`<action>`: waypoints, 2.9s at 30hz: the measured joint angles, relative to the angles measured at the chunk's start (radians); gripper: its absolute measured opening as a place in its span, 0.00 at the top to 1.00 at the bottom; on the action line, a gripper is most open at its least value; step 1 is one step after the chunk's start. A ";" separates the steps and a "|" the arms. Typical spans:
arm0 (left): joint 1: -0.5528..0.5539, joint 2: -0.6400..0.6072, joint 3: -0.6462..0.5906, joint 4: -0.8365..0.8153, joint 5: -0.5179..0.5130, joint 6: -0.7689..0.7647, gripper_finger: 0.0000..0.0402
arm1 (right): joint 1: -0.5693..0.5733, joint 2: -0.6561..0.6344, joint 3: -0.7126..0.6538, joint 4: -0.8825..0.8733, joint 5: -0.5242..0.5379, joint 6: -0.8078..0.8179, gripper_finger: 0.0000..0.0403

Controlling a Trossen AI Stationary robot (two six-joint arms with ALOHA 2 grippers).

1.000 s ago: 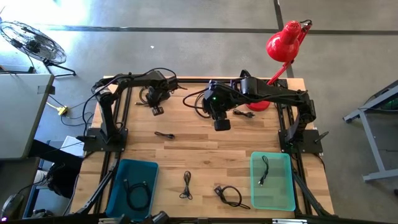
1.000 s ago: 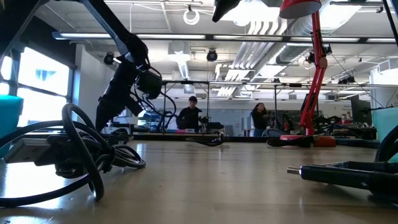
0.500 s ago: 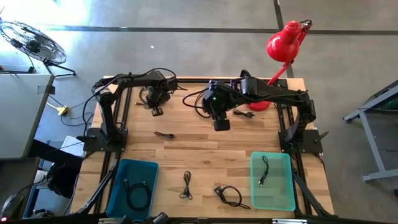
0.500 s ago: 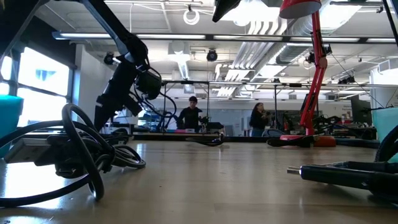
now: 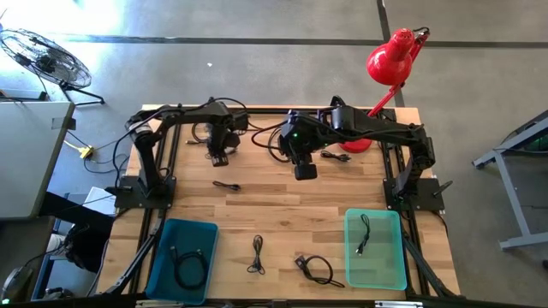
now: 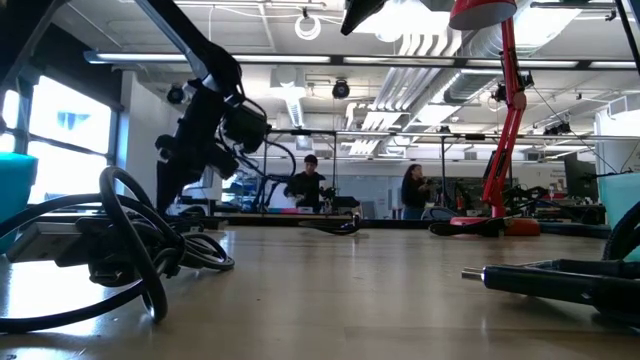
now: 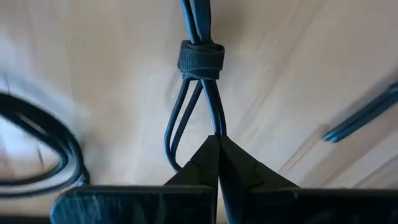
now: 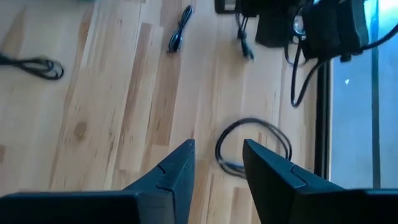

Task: Pick & Place USB Port
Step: Put the black charger cable into the light blue bin

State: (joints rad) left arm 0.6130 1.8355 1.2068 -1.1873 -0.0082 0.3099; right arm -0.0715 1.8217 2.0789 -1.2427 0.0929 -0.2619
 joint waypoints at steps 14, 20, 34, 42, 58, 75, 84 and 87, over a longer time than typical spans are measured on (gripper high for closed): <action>0.003 -0.180 0.005 0.161 0.157 -0.010 1.00 | -0.035 -0.158 0.001 0.146 -0.095 0.012 0.91; 0.003 -0.276 0.006 0.234 0.220 -0.028 1.00 | -0.097 -0.212 0.001 0.211 -0.220 0.083 0.96; 0.002 -0.644 0.006 0.460 0.458 -0.087 1.00 | -0.198 -0.258 -0.001 0.305 -0.522 0.212 0.97; 0.002 -0.783 0.006 0.617 0.589 -0.109 1.00 | -0.190 -0.232 -0.001 0.432 -0.567 0.228 0.80; 0.001 -0.794 0.006 1.020 0.737 -0.187 1.00 | -0.187 -0.134 0.000 0.718 -0.564 0.210 0.48; 0.001 -0.750 0.006 1.143 0.813 -0.209 1.00 | -0.190 -0.100 0.000 0.755 -0.441 0.149 0.41; -0.057 -0.697 0.006 1.214 0.813 -0.211 1.00 | -0.198 -0.100 0.000 0.764 -0.438 0.148 0.41; -0.078 -0.675 0.006 1.267 0.813 -0.215 1.00 | -0.197 -0.095 0.000 0.764 -0.440 0.148 0.41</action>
State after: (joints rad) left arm 0.5347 1.1606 1.2125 0.0797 0.8053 0.0949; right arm -0.2684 1.7271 2.0785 -0.4789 -0.3473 -0.1135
